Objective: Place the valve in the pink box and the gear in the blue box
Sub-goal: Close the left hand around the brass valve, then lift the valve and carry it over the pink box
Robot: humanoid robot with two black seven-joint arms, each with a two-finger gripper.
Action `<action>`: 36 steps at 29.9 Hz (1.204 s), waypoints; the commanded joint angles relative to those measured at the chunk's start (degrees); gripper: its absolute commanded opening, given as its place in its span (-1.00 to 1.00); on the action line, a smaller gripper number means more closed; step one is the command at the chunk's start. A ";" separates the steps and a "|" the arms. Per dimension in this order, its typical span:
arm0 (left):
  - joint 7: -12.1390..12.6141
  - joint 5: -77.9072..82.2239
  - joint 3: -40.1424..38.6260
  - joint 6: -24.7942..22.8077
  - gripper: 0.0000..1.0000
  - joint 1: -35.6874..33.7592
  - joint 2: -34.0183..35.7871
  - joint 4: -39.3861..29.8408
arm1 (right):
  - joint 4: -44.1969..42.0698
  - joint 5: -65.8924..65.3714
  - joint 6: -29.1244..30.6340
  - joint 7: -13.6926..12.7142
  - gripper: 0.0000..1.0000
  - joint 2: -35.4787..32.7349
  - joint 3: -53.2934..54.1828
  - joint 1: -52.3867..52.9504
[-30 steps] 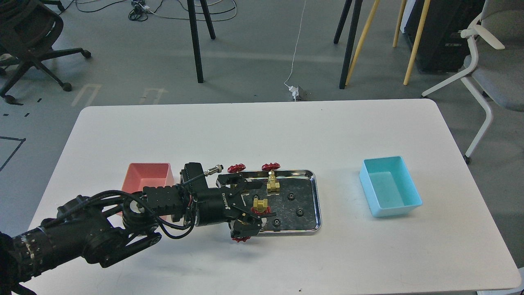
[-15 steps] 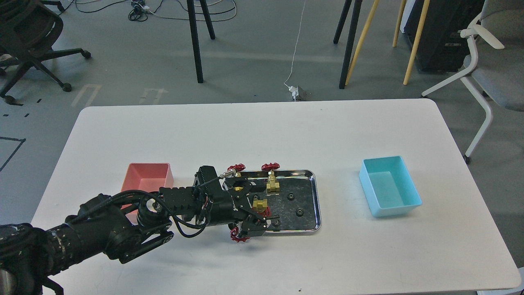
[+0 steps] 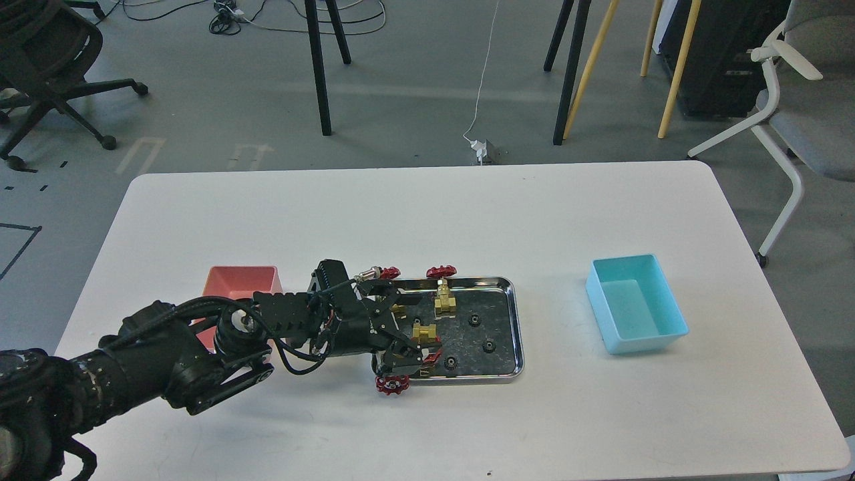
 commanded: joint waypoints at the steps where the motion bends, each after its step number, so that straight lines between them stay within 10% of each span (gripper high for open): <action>1: -0.17 -0.10 1.06 0.09 0.66 -0.03 0.12 -0.07 | -0.10 0.00 0.00 -0.03 0.98 0.03 0.00 0.01; 26: -0.17 -0.10 2.47 -0.18 -0.54 -1.61 0.47 0.11 | -0.01 -0.18 0.00 -0.11 0.98 0.03 0.00 0.27; 36: -0.17 -3.68 0.71 -2.28 -0.67 -2.84 1.61 -2.34 | -0.19 -0.53 0.00 -0.38 0.98 0.03 -0.44 0.89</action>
